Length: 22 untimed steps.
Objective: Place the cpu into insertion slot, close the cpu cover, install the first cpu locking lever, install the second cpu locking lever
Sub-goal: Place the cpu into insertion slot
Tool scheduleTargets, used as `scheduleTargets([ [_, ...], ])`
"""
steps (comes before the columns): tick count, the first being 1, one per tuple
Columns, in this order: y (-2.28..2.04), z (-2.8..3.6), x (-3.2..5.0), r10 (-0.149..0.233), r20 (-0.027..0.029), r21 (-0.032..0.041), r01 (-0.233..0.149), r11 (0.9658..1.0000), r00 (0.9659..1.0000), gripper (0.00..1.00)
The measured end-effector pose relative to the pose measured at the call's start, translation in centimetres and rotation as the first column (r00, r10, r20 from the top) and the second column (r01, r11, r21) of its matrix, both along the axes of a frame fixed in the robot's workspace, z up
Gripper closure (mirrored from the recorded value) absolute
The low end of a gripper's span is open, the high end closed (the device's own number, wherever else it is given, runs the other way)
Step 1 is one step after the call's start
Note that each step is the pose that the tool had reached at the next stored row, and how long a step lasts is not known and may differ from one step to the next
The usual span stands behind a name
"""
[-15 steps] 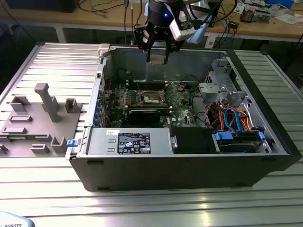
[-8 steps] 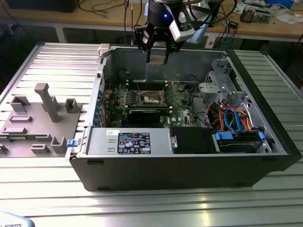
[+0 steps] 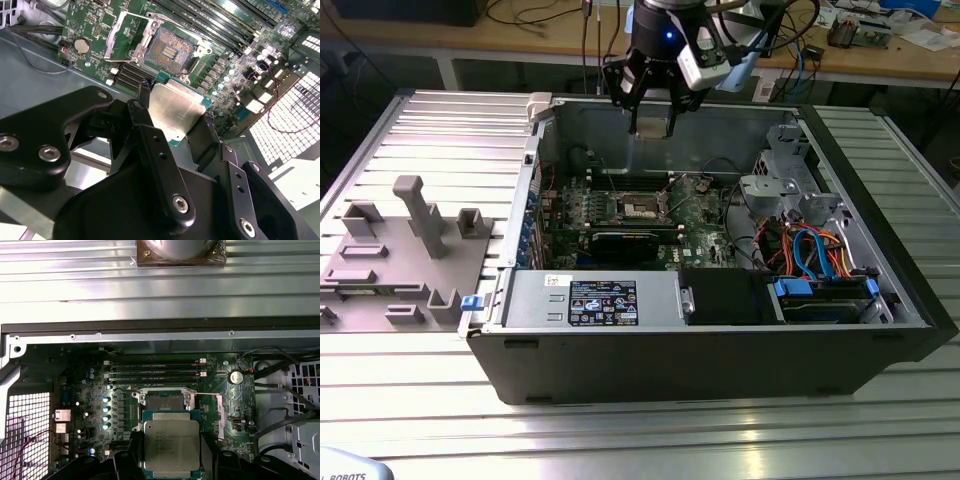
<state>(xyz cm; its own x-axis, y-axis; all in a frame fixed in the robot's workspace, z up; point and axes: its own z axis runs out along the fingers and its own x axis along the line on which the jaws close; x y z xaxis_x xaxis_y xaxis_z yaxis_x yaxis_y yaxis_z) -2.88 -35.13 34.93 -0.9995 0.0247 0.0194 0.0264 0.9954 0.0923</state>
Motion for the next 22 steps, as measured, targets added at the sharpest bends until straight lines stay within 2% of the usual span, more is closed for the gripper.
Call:
scheduleTargets([
  [22,0.00,-0.60,0.00,0.000,0.0000,-0.0001,0.000,1.0000,1.0000,0.45],
])
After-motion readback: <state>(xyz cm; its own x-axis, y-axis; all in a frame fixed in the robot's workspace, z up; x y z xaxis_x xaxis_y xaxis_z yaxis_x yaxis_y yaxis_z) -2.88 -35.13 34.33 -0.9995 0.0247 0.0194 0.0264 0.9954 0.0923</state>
